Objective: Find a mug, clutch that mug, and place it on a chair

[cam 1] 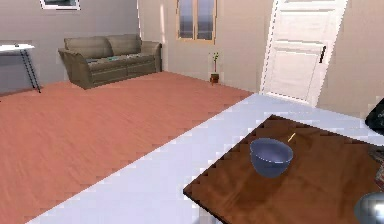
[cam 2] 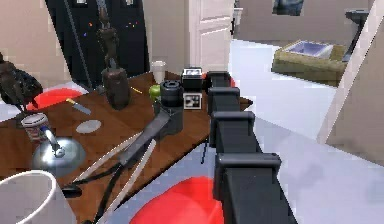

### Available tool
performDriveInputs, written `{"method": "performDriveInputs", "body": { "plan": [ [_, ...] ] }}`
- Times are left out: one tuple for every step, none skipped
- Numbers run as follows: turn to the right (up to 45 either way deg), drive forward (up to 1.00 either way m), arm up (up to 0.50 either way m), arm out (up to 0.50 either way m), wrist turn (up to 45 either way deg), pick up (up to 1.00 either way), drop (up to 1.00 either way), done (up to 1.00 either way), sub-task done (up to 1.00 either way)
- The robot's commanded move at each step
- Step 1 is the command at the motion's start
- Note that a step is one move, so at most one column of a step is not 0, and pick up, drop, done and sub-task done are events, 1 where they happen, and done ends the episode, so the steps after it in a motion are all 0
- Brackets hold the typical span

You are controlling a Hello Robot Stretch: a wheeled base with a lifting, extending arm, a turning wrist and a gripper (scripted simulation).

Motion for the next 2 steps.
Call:
{"method": "performDriveInputs", "body": {
  "plan": [
    [0.0,0.0,0.0,0.0,45.0,0.0,0.0,0.0,0.0],
    [0.0,0.0,0.0,0.0,45.0,0.0,0.0,0.0,0.0]
  ]
}}
